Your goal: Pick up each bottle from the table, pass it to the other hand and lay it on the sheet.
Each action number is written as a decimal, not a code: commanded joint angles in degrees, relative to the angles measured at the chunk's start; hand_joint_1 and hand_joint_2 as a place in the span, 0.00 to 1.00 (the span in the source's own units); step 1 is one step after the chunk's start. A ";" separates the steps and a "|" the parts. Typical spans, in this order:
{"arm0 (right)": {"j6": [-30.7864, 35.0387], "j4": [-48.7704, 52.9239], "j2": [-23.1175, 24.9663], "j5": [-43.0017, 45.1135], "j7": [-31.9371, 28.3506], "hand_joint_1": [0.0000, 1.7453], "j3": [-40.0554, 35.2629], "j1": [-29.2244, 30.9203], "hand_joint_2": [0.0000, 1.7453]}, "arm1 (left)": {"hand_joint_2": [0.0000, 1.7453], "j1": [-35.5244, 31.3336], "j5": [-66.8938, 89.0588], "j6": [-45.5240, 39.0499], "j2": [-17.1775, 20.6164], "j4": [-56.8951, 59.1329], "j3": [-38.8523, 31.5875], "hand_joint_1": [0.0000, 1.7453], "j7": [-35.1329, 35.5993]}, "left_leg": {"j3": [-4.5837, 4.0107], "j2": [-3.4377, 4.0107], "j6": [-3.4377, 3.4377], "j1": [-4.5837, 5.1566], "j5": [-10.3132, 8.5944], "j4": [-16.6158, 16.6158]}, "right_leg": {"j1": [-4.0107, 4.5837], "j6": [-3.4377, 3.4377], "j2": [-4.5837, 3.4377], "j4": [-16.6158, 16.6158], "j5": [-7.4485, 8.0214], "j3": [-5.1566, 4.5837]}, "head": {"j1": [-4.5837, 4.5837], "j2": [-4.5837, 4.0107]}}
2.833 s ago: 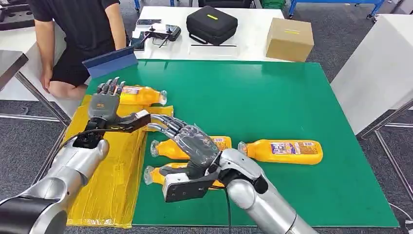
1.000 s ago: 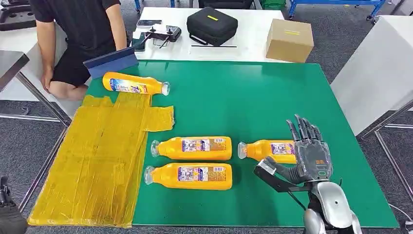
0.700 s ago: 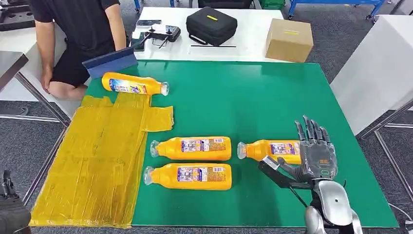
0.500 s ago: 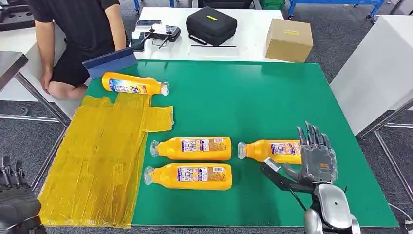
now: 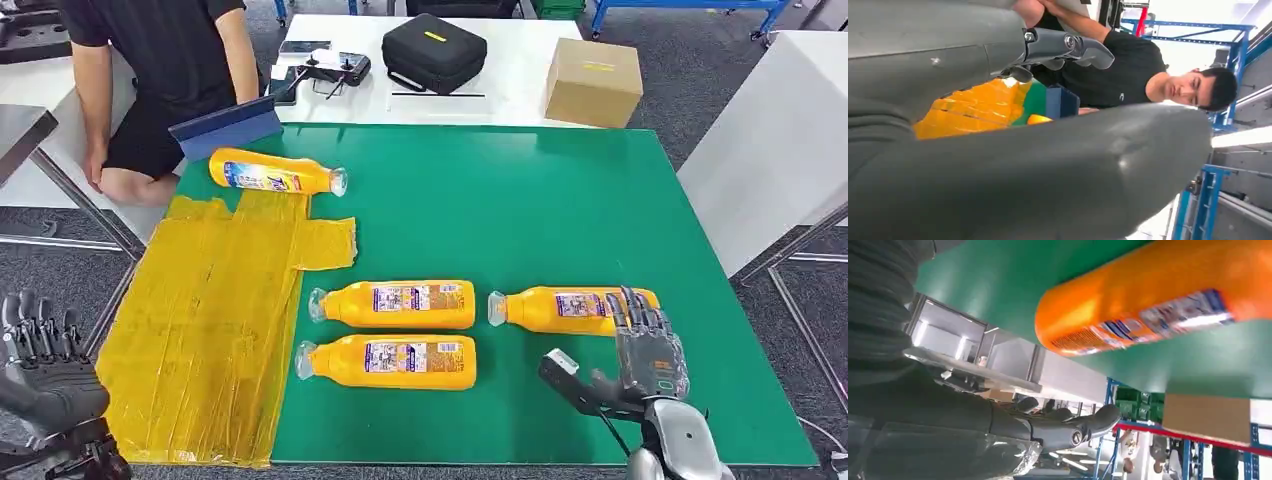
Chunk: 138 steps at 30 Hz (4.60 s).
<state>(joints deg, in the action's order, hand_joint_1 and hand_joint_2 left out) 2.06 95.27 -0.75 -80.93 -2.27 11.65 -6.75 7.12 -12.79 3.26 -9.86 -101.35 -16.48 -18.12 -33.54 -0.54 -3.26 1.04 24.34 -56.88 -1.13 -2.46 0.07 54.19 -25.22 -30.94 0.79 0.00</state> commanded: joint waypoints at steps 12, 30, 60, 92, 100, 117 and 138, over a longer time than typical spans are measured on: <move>6.50 -24.14 -17.11 10.22 -2.14 0.00 -13.13 14.09 1.00 | 0.00 7.27 -4.43 -0.68 1.00 -4.79 -5.58 0.00 -1.23 | 0.10 0.29 0.22 -0.03 0.07 0.01 | 0.06 0.13 -0.25 -0.05 0.04 0.09 | 0.02 0.00; 5.25 -31.96 -16.51 11.65 -1.15 0.00 -18.50 19.82 1.00 | 0.00 8.57 -5.68 1.62 0.20 -6.41 -7.70 0.00 -1.15 | 0.15 0.11 0.21 -0.04 0.05 0.04 | 0.05 0.12 -0.08 -0.05 -0.01 0.18 | 0.02 0.00; 4.59 -40.67 -18.88 12.89 -2.31 0.00 -20.31 25.18 1.00 | 0.00 8.69 -6.13 2.19 -0.26 -7.06 -7.81 0.00 -0.47 | 0.19 0.19 0.25 -0.04 0.05 0.04 | 0.06 0.14 -0.15 -0.05 0.02 0.19 | 0.02 0.00; 0.65 -43.86 -19.45 16.67 -4.40 1.00 -26.61 22.77 1.00 | 0.00 10.53 -6.27 3.18 -0.37 -9.26 -8.01 0.00 0.27 | 0.59 0.23 0.21 -0.08 0.05 0.04 | 0.09 0.12 -0.03 -0.11 0.04 0.20 | 0.02 0.00; -0.78 -40.69 -20.76 17.66 -4.19 1.00 -25.14 19.89 1.00 | 0.00 11.47 -6.25 4.94 -1.39 -11.07 -9.74 0.00 0.96 | 0.82 0.00 0.40 -0.13 0.10 0.10 | 0.11 0.25 0.13 -0.21 -0.03 0.21 | 0.02 0.00; -3.71 -44.81 -21.79 18.81 -4.55 1.00 -25.07 21.25 1.00 | 0.00 10.95 -7.11 5.52 -0.59 -11.46 -10.22 0.00 1.37 | 0.91 -0.11 0.44 -0.19 0.15 0.10 | 0.09 0.28 0.16 -0.22 -0.10 0.30 | 0.00 0.00; -3.89 -20.33 -24.77 24.51 -4.45 1.00 -13.17 15.50 1.00 | 0.00 11.40 -5.22 5.73 -3.50 -12.21 -11.04 0.00 2.53 | 0.57 -0.13 0.31 0.02 0.12 0.01 | 0.01 0.20 0.17 -0.06 -0.11 0.53 | -0.02 0.00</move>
<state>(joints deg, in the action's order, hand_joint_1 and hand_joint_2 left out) -0.78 61.82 -25.33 -57.36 -6.97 -9.55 14.01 19.05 -18.97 8.90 -11.13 -113.85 -25.75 -15.98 -32.94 -0.67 -3.32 1.10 24.34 -56.91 -1.14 -2.50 0.22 54.15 -25.22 -30.26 0.77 0.00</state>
